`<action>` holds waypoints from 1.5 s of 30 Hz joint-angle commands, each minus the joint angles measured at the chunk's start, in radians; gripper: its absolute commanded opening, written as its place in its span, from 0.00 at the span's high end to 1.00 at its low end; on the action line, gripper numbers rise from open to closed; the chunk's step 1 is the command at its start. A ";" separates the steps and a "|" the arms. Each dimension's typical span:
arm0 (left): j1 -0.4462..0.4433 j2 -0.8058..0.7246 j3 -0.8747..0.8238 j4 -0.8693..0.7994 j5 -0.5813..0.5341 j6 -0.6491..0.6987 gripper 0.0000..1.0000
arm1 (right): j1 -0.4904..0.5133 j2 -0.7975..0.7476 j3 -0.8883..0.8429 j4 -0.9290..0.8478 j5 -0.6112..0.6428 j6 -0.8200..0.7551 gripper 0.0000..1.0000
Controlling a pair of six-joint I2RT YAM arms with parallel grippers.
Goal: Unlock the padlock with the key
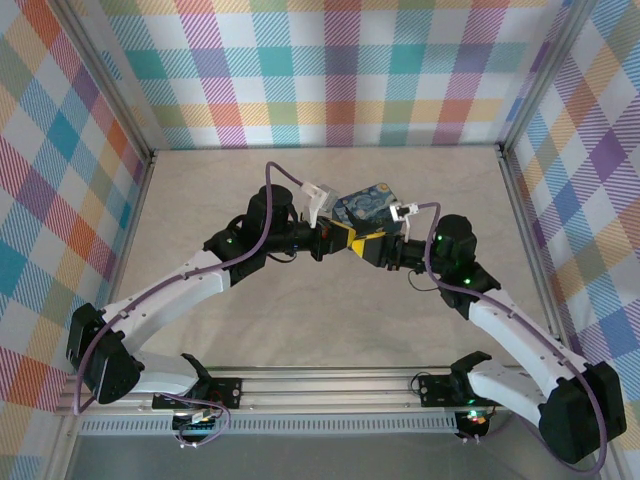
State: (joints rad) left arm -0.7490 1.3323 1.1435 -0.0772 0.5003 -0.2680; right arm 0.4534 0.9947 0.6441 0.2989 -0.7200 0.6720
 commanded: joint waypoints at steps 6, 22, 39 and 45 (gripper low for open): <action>0.011 0.014 0.041 0.013 0.012 -0.002 1.00 | 0.013 0.025 0.028 0.045 -0.028 0.001 0.67; 0.010 0.018 0.041 0.013 0.013 -0.001 1.00 | 0.022 0.031 0.036 0.046 -0.028 0.002 0.83; 0.011 0.027 0.030 0.024 0.041 0.004 1.00 | 0.027 0.027 0.040 0.030 -0.005 0.006 0.95; 0.012 0.020 0.031 0.012 0.002 0.004 0.90 | 0.027 0.016 0.045 -0.032 0.031 -0.022 1.00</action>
State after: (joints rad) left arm -0.7425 1.3499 1.1492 -0.0772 0.5034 -0.2649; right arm 0.4717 1.0203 0.6487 0.2901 -0.7105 0.6712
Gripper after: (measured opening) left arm 0.088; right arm 0.065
